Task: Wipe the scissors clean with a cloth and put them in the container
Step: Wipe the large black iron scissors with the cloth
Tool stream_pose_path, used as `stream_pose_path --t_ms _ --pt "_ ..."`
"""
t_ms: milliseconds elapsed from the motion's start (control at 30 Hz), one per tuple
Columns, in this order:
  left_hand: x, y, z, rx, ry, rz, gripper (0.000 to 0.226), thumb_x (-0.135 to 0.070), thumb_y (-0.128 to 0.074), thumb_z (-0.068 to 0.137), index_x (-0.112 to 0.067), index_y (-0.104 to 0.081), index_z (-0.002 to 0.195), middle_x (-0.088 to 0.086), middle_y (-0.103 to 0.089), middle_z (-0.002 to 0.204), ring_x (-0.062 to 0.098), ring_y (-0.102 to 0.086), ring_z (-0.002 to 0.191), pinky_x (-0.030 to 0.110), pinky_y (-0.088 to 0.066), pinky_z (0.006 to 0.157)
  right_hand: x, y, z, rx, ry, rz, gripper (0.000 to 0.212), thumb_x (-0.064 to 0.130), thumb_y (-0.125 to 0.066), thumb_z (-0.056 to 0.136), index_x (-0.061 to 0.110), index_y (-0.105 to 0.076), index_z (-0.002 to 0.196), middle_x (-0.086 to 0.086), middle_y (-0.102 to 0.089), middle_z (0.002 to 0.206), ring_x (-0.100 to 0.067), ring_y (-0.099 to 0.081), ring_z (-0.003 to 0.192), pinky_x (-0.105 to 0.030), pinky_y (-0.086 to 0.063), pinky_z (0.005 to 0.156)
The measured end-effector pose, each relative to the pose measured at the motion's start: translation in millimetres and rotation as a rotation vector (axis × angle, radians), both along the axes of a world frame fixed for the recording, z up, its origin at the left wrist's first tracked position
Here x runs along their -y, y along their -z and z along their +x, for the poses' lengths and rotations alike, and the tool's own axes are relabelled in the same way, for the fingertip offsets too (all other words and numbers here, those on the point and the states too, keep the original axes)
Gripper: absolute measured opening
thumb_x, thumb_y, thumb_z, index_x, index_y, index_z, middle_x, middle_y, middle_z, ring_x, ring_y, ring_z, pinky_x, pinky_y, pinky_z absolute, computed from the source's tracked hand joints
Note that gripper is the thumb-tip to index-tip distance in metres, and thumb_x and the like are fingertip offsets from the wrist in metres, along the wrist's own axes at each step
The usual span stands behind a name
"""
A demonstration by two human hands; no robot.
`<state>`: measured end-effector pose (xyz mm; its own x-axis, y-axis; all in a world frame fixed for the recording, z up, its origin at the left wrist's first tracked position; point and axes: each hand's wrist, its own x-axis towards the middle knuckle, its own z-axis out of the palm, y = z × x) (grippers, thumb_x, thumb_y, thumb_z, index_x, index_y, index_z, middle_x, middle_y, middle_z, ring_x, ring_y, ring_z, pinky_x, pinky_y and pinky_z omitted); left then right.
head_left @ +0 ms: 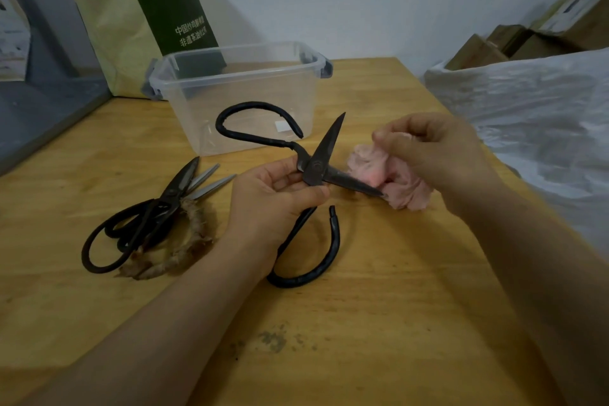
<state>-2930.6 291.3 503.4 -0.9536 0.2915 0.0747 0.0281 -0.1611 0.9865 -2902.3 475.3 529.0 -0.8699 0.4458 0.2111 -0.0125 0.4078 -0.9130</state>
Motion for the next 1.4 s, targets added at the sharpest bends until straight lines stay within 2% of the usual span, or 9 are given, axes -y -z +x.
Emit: stream_pose_path --t_ms 100,167,333,533,633,800,933,1067,1400 --pt "-1 -1 1 0.006 0.001 0.004 0.035 0.015 -0.070 0.069 -0.007 -0.068 0.097 0.006 -0.075 0.092 0.014 -0.071 0.083 0.020 -0.057 0.070 -1 -6 1 0.170 0.070 0.443 0.031 -0.001 -0.063 0.082 0.029 -0.072 0.087 0.011 -0.056 0.113 -0.009 -0.051 0.106 -0.024 -0.042 0.084" --pt "-1 -2 2 0.006 -0.005 0.001 0.035 0.015 -0.070 0.069 -0.006 -0.069 0.097 0.006 -0.075 0.092 0.015 -0.071 0.084 0.020 -0.057 0.070 -1 -8 2 0.145 0.014 0.497 0.037 -0.005 -0.057 0.083 0.024 -0.072 0.100 0.009 -0.057 0.121 -0.010 -0.051 0.108 -0.025 -0.042 0.090" --pt "-1 -2 2 -0.002 -0.004 -0.019 0.038 0.016 -0.070 0.069 -0.001 -0.067 0.103 0.009 -0.074 0.093 0.015 -0.071 0.083 0.021 -0.057 0.071 4 5 -4 0.295 -0.085 0.611 0.039 0.025 -0.058 0.088 0.027 -0.058 0.128 0.004 -0.057 0.131 -0.016 -0.053 0.116 -0.029 -0.042 0.088" --pt "-2 -2 3 -0.015 0.004 -0.014 0.039 0.017 -0.069 0.069 -0.002 -0.068 0.102 0.008 -0.074 0.093 0.016 -0.071 0.084 0.022 -0.057 0.072 3 -9 2 -0.009 -0.021 0.482 0.010 0.029 -0.073 0.080 0.028 -0.072 0.090 0.013 -0.065 0.088 -0.003 -0.056 0.083 -0.022 -0.044 0.069" --pt "-2 -2 2 -0.015 0.015 -0.004 0.037 0.018 -0.069 0.068 -0.006 -0.069 0.095 0.007 -0.075 0.089 0.014 -0.071 0.079 0.021 -0.057 0.070 20 -5 4 -0.201 -0.197 0.432 0.012 0.030 -0.079 0.071 0.036 -0.072 0.081 0.018 -0.061 0.096 -0.004 -0.054 0.099 -0.018 -0.044 0.082" --pt "-1 -1 3 -0.031 0.026 -0.006 0.035 0.015 -0.069 0.068 -0.007 -0.070 0.095 0.007 -0.075 0.091 0.017 -0.071 0.085 0.021 -0.056 0.071 35 15 -5 -0.184 -0.321 0.380 0.028 0.026 -0.078 0.073 0.038 -0.068 0.097 0.017 -0.049 0.101 0.003 -0.050 0.094 -0.001 -0.038 0.074" --pt "-1 -1 3 -0.053 0.038 -0.004 0.034 0.015 -0.069 0.069 -0.011 -0.071 0.091 0.005 -0.075 0.088 0.016 -0.072 0.084 0.021 -0.056 0.071 28 12 1 -0.115 -0.466 0.294 0.019 0.023 -0.072 0.080 0.030 -0.073 0.097 0.009 -0.050 0.106 0.007 -0.054 0.079 -0.009 -0.047 0.067" --pt "-3 -2 5 -0.090 0.043 -0.011 0.036 0.017 -0.069 0.069 -0.009 -0.069 0.094 0.003 -0.075 0.086 0.011 -0.071 0.077 0.018 -0.055 0.068 33 11 -1 -0.230 -0.288 0.299 0.020 0.017 -0.078 0.074 0.030 -0.073 0.089 0.009 -0.061 0.087 -0.007 -0.061 0.075 -0.034 -0.055 0.064" --pt "-5 -2 7 -0.141 0.027 -0.023 0.041 0.020 -0.067 0.070 -0.017 -0.068 0.088 -0.011 -0.073 0.073 0.003 -0.070 0.073 0.013 -0.053 0.064 50 9 -14 -0.280 -0.144 0.597 0.007 0.019 -0.067 0.086 0.015 -0.069 0.090 0.000 -0.061 0.094 -0.014 -0.056 0.090 -0.027 -0.043 0.077"
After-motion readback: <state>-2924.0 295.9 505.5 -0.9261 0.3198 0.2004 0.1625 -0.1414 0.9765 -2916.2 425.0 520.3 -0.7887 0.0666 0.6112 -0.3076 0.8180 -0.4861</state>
